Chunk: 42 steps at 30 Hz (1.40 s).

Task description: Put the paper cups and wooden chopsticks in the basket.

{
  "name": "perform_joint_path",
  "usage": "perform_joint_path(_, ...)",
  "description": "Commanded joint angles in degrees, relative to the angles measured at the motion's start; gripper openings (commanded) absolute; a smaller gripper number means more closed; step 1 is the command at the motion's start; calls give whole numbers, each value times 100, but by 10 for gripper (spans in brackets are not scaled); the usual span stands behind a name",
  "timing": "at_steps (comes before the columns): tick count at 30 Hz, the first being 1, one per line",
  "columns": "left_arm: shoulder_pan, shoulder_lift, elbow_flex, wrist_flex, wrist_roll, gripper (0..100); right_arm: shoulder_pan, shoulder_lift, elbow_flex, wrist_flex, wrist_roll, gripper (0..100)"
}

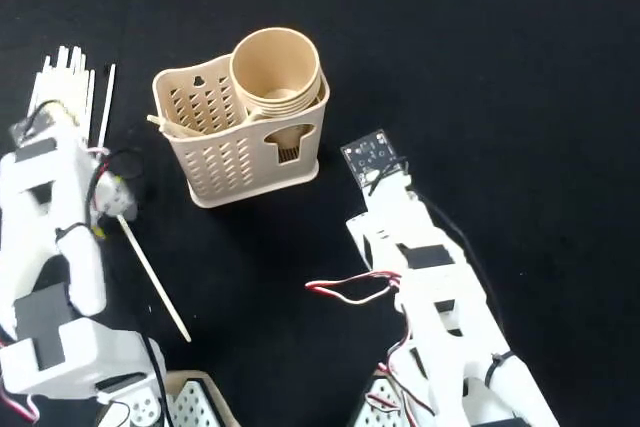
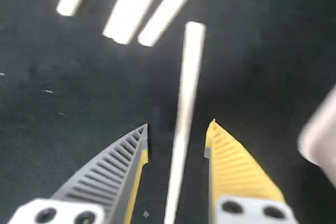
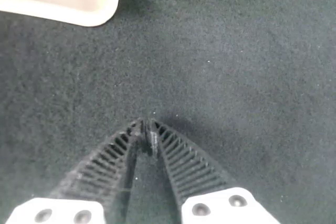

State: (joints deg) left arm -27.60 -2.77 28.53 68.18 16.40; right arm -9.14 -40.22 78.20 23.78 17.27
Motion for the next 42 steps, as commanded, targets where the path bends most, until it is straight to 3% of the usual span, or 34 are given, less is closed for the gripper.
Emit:
perform_joint_path(1, -365, -70, 488, -580, -273, 178, -70, -171, -31, -53, 44, 13)
perform_joint_path(4, -356, -70, 716, -941, -229, 177, -70, -171, -31, -53, 44, 13)
perform_joint_path(14, 259, -35, 778, -985, 141, 173, -70, -171, -31, -53, 44, 13)
perform_joint_path(20, 242, -26, 1051, -1468, 273, 58, -70, -171, -31, -53, 44, 13)
perform_joint_path(30, 242, -202, 804, -1292, 273, 30, -70, -171, -31, -53, 44, 13)
perform_joint_path(37, 470, -1811, -286, -264, 229, 30, -70, -171, -31, -53, 44, 13)
perform_joint_path(42, 629, -3578, -875, -88, 229, 30, -70, -171, -31, -53, 44, 13)
